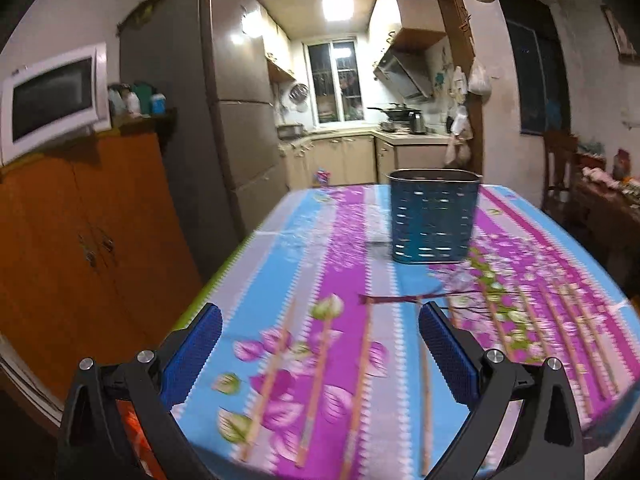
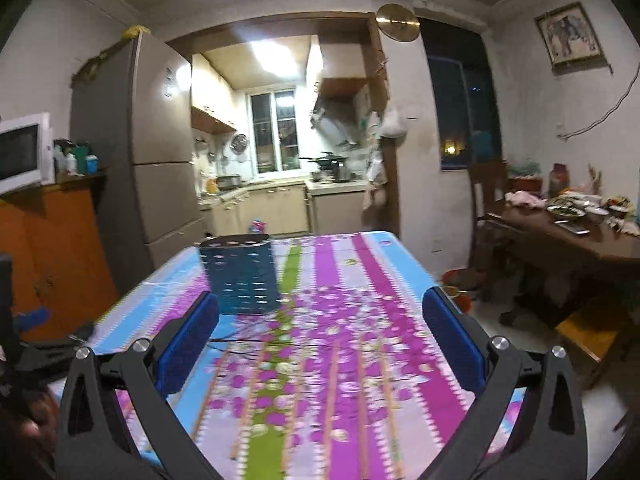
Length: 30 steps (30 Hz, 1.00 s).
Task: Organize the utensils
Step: 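Move both tools over the row of wooden chopsticks on the tablecloth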
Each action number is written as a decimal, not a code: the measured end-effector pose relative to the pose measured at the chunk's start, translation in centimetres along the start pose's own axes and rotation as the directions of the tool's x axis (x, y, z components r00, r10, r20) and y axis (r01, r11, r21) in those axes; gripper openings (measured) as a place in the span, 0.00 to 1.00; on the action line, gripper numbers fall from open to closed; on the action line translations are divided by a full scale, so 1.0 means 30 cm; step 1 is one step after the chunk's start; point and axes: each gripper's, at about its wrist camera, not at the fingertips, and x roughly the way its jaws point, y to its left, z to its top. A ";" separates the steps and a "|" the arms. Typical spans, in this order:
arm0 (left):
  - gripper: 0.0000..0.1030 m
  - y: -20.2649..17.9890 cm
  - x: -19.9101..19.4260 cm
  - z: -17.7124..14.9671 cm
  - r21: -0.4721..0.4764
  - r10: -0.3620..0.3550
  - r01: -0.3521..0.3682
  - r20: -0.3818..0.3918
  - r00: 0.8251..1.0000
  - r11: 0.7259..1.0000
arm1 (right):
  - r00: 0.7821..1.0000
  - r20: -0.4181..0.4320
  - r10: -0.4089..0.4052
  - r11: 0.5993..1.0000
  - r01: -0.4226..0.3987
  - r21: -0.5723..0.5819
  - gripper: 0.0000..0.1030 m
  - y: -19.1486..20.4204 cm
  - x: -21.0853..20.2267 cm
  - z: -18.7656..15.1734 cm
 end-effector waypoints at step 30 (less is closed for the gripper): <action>0.96 0.027 0.044 -0.007 0.072 0.037 -0.036 -0.018 0.999 0.997 | 0.998 -0.051 -0.040 0.996 0.036 -0.084 0.95 -0.001 0.036 -0.022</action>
